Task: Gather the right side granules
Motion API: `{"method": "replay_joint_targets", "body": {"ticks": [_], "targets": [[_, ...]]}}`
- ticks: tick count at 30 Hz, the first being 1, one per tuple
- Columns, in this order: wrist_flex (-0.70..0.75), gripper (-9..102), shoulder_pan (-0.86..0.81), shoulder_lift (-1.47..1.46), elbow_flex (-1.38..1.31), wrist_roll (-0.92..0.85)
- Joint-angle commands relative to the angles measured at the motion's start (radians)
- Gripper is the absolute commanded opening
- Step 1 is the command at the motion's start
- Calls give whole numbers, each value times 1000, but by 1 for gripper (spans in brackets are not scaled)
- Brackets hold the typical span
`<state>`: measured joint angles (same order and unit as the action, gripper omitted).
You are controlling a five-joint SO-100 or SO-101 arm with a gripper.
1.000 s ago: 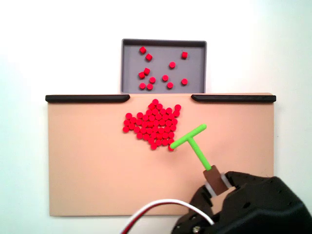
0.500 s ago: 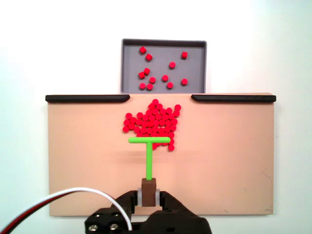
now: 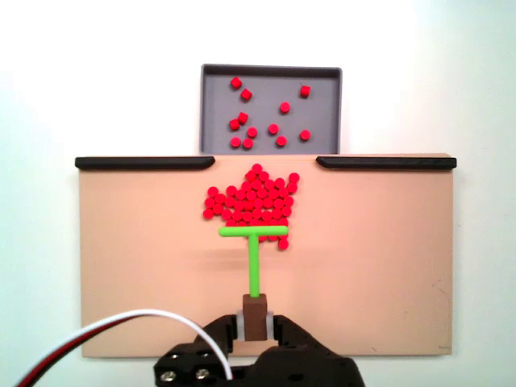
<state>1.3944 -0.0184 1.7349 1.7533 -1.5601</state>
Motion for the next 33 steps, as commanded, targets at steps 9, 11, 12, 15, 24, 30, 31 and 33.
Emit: {"method": "replay_joint_targets", "body": {"ticks": [9, 11, 12, 15, 24, 30, 31, 33], "targets": [[0, 0, -44, 3, -18, -28], [0, 0, -52, 12, -18, -48], [0, 0, -57, 15, -18, -63], [0, 0, -66, 8, -20, -69], [-3, 0, -41, -12, -21, 0], [-2, 0, -37, 3, -21, 0], [-2, 0, -37, 6, -21, -5], [0, 0, -37, 12, -21, -8]]}}
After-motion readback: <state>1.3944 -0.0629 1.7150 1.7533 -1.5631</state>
